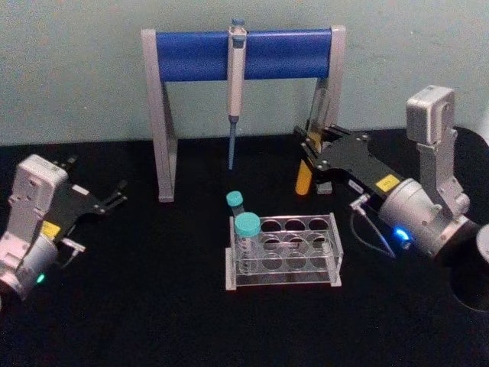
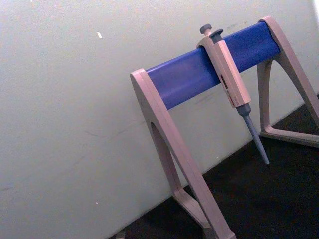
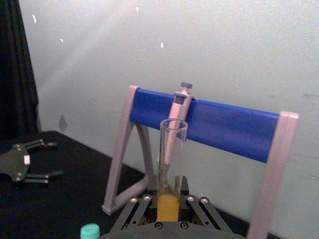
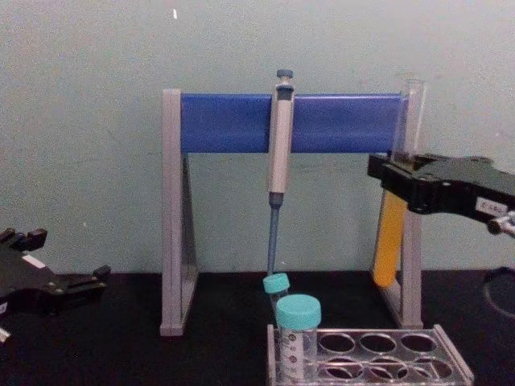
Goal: Pick up the test tube from the test tube rack, shake it, then place it back into the test tube rack.
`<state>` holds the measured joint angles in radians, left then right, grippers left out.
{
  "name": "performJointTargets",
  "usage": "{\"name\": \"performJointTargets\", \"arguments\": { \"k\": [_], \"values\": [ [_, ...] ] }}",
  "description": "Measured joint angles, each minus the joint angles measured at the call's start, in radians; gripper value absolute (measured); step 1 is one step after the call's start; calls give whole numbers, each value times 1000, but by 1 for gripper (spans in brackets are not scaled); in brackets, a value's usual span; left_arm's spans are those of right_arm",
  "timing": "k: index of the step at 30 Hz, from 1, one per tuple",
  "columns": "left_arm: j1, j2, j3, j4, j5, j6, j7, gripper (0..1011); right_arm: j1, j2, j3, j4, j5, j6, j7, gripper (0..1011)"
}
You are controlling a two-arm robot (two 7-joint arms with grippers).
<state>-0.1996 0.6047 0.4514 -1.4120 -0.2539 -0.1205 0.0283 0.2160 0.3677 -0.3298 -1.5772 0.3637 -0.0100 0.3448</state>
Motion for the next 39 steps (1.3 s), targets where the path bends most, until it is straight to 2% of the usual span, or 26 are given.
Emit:
{"name": "performJointTargets", "arguments": {
  "k": [4,11,13,17,22,28,30,33,39],
  "values": [
    [0,0,0,0,0,0,0,1001,-26,23,16,-33,-11,20,-3,233],
    [0,0,0,0,0,0,0,1001,-83,86,34,-117,-15,85,18,233],
    [0,0,0,0,0,0,0,1001,-97,109,33,-145,2,116,46,233],
    [0,0,0,0,0,0,0,1001,-100,122,22,-162,42,138,88,233],
    [0,0,0,0,0,0,0,1001,-76,110,-7,-149,86,139,129,233],
    [0,0,0,0,0,0,0,1001,-23,70,-47,-93,94,92,132,233],
    [0,0,0,0,0,0,0,1002,-10,57,-54,-77,90,79,121,233],
    [0,0,0,0,0,0,0,1001,20,28,-65,-38,59,47,79,233],
    [0,0,0,0,0,0,0,1001,46,4,-62,3,19,32,31,233]
  ]
}}
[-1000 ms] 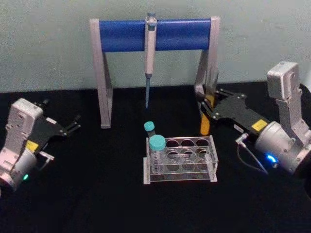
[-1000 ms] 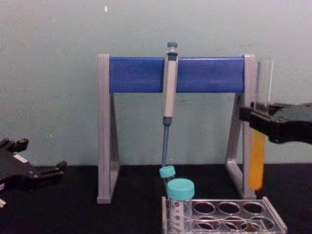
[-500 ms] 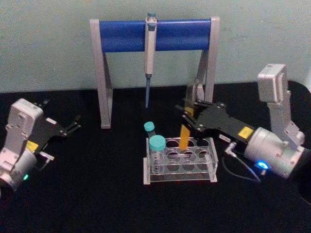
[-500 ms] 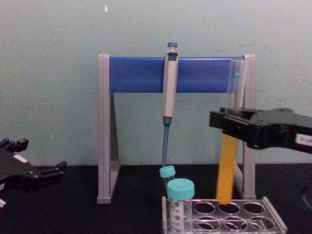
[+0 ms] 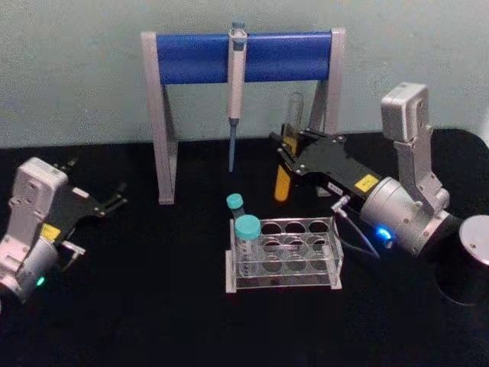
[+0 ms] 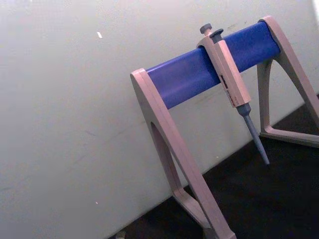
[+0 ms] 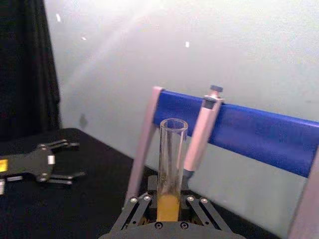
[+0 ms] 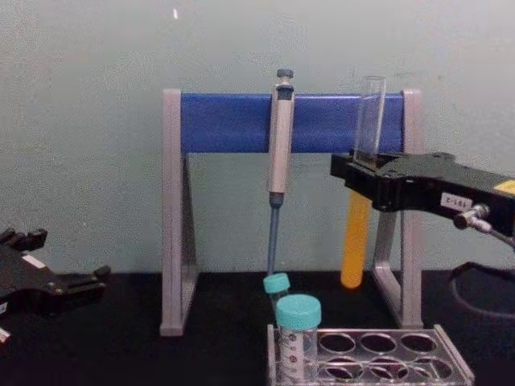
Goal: Pick up the test tube from the test tube rack, shake it, then place it back into the test tube rack.
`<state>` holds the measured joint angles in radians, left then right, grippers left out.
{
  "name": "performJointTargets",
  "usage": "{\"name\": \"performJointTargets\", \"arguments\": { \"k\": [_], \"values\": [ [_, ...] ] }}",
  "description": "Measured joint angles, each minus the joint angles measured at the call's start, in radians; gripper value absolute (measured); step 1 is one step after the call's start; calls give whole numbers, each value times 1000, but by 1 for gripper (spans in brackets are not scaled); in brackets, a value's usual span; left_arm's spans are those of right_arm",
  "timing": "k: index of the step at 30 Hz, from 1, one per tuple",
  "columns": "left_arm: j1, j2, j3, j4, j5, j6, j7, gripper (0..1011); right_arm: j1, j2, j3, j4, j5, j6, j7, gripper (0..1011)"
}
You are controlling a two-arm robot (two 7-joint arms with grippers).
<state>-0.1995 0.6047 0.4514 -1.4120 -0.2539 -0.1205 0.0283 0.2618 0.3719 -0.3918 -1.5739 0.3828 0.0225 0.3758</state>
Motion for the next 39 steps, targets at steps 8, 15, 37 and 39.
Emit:
{"name": "performJointTargets", "arguments": {
  "k": [8,15,37,39],
  "values": [
    [0,0,0,0,0,0,0,1001,5,-9,19,16,-22,6,-18,233],
    [0,0,0,0,0,0,0,1002,-1,-14,30,15,-27,11,-18,233],
    [0,0,0,0,0,0,0,1001,-106,75,91,-117,-36,77,-9,233],
    [0,0,0,0,0,0,0,1001,-117,84,92,-132,-29,84,0,233]
  ]
}}
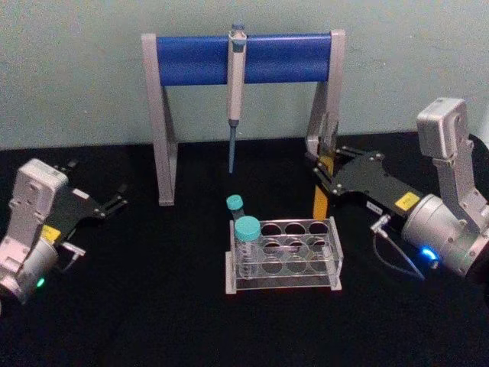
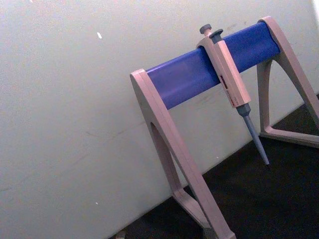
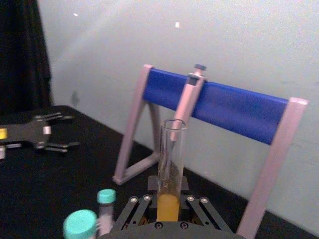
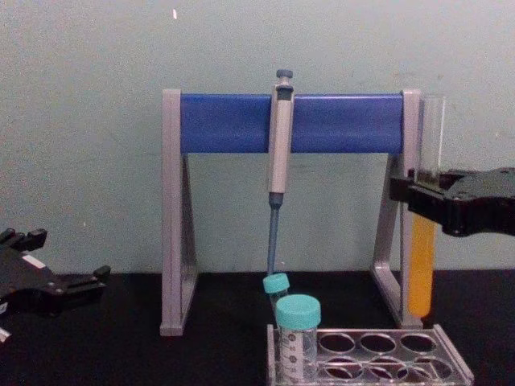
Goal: Pick up the test tube from the test tube rack, shake it, then place it back into the test tube rack.
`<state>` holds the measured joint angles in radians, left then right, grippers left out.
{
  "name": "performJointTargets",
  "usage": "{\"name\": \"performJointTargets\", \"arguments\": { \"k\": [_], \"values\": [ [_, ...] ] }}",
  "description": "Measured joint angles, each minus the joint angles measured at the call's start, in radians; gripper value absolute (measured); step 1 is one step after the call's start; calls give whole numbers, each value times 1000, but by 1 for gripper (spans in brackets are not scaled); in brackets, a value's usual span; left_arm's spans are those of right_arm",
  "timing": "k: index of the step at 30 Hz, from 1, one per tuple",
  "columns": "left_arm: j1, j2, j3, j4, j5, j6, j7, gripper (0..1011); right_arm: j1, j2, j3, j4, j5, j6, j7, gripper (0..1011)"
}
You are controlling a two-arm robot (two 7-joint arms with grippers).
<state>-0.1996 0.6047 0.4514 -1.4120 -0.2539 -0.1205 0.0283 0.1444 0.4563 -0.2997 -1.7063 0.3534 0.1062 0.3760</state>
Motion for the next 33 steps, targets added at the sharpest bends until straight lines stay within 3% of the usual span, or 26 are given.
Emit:
{"name": "performJointTargets", "arguments": {
  "k": [8,17,25,33],
  "values": [
    [0,0,0,0,0,0,0,1001,-9,20,-34,-31,46,18,60,233],
    [0,0,0,0,0,0,0,1001,54,-25,-84,32,87,-26,86,233],
    [0,0,0,0,0,0,0,1001,110,-69,-101,100,70,-71,49,233],
    [0,0,0,0,0,0,0,1001,128,-85,-87,129,38,-75,2,233]
  ]
}}
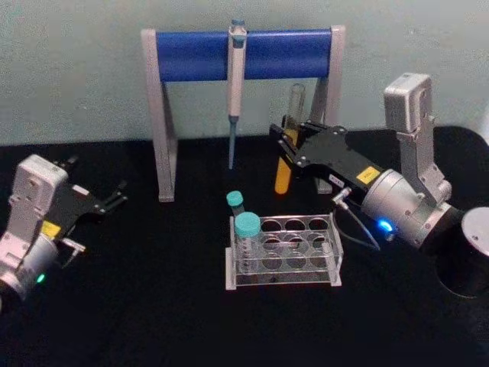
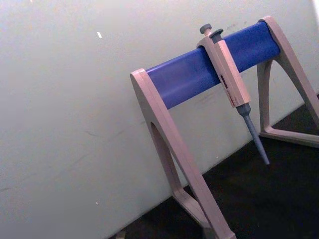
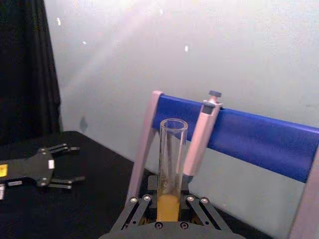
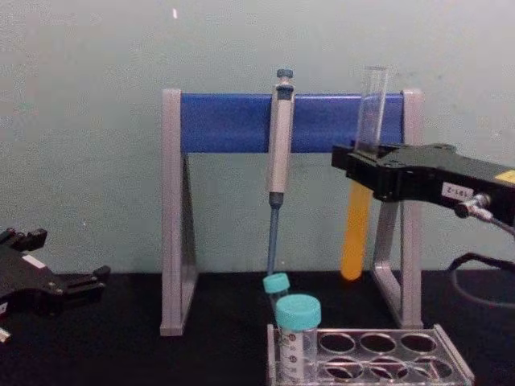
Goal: Pick up the test tube from the test tube rack, shake it, then place it back into the test tube rack.
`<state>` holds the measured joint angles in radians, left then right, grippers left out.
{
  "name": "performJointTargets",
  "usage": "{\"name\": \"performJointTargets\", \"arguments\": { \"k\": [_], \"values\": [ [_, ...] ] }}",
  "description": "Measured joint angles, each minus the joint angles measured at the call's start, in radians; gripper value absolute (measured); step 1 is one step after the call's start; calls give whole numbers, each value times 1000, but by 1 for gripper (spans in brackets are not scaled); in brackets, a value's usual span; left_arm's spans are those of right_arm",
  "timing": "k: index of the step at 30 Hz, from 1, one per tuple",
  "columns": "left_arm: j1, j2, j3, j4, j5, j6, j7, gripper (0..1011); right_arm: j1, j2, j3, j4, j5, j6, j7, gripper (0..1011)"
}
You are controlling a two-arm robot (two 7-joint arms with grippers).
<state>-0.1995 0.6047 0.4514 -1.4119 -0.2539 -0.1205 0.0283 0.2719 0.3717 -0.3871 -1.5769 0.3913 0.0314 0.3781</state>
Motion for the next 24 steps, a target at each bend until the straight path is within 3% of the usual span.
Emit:
{"name": "performJointTargets", "arguments": {
  "k": [24],
  "values": [
    [0,0,0,0,0,0,0,1001,-8,-12,24,5,-23,10,-6,233]
  ]
}}
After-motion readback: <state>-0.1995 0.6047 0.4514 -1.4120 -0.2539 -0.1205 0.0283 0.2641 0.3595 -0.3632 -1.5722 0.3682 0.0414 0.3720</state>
